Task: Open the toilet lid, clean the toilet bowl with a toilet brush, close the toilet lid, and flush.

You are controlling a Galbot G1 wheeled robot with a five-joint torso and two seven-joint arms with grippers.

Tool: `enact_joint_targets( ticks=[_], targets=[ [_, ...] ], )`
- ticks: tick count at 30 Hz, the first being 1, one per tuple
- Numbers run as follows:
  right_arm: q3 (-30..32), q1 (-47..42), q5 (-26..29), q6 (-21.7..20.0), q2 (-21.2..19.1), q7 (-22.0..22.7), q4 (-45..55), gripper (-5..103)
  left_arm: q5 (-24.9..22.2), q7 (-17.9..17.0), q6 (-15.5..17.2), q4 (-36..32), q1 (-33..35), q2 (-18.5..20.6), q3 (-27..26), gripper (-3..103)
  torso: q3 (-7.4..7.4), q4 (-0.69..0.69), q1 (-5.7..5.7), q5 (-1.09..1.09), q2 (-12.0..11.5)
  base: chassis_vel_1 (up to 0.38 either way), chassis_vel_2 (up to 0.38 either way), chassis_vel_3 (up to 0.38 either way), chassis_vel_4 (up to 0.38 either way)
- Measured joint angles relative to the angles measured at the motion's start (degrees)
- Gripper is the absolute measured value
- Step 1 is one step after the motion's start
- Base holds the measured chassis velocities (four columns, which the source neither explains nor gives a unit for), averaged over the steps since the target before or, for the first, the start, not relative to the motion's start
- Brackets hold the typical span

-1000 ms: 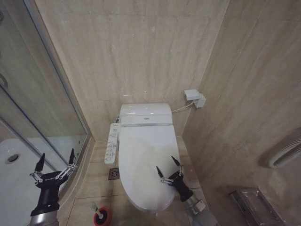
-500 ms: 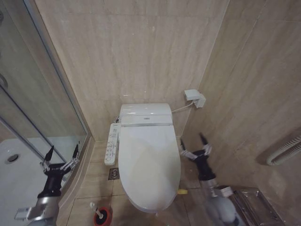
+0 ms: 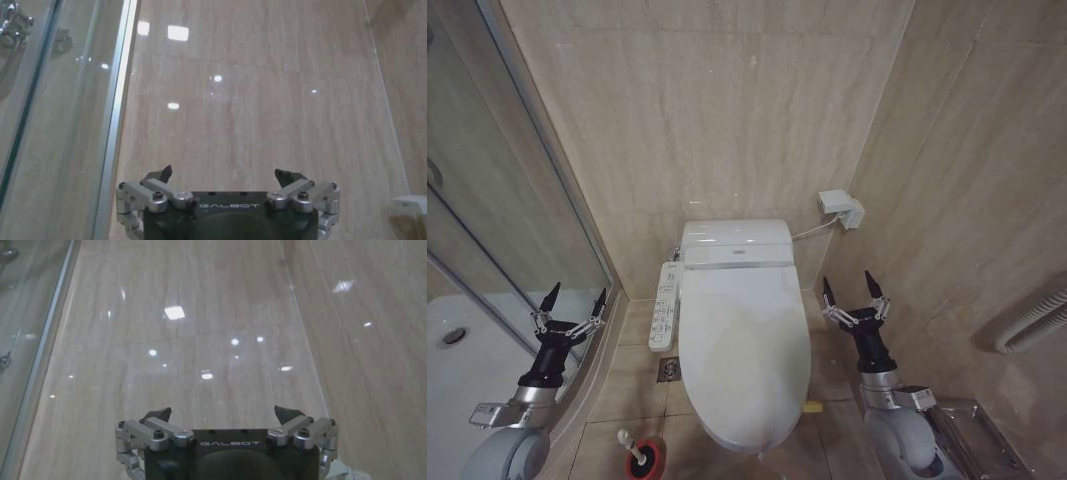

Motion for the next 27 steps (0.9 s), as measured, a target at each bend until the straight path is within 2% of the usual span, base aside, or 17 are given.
enact_joint_targets(
  ticks=[12,14,15,18,19,22,25,27],
  targets=[
    [-0.4,0.6,-2.6,-0.6,0.7,2.1,-0.8,100,0.3,-0.1,0.1,-0.5,1.5,0.0,-1.5,100,0.0,0.04,0.01,0.01,0.0,-0.124,0.136,0.14,-0.145],
    [-0.4,0.6,-2.7,-0.5,0.6,2.2,-0.9,100,0.3,-0.1,0.1,-0.3,1.4,0.1,-1.5,100,0.01,0.0,0.03,-0.01,0.0,-0.167,0.195,0.209,-0.175],
    [-0.5,0.6,-2.7,-0.4,0.6,2.2,-1.0,100,0.2,-0.2,0.1,0.3,1.1,1.0,-1.1,100,0.04,-0.03,0.09,0.0,0.0,-0.156,0.139,0.131,-0.074],
    [-0.5,0.6,-2.7,-0.3,0.6,2.2,-1.1,100,0.1,-0.2,0.0,1.5,0.7,2.2,-0.2,100,0.02,0.03,0.05,0.01,0.0,-0.103,0.105,-0.008,-0.036],
    [-0.5,0.6,-2.7,-0.3,0.6,2.2,-1.1,100,-0.1,-0.1,-0.2,2.8,-0.2,3.4,1.1,100,0.02,0.05,0.04,0.01,0.0,0.022,0.001,0.071,-0.017],
    [-0.6,0.4,-2.7,-0.2,0.6,2.1,-1.2,100,-0.7,0.9,-0.4,4.8,-2.1,5.2,3.1,100,0.01,0.01,0.01,0.0,0.0,0.03,-0.045,-0.009,0.031],
    [-0.5,0.5,-2.9,-0.1,1.1,1.8,-1.4,100,-4.2,3.9,-1.6,10.5,-8.5,8.6,9.5,100,-0.02,-0.01,-0.04,0.0,0.0,0.052,-0.076,-0.068,0.064],
    [-0.4,0.6,-3.1,-0.1,1.3,1.7,-1.6,100,-4.9,4.5,-1.8,11.9,-10.2,9.1,11.1,100,-0.02,-0.01,-0.04,0.0,0.0,0.044,-0.059,-0.058,0.042]
  ],
)
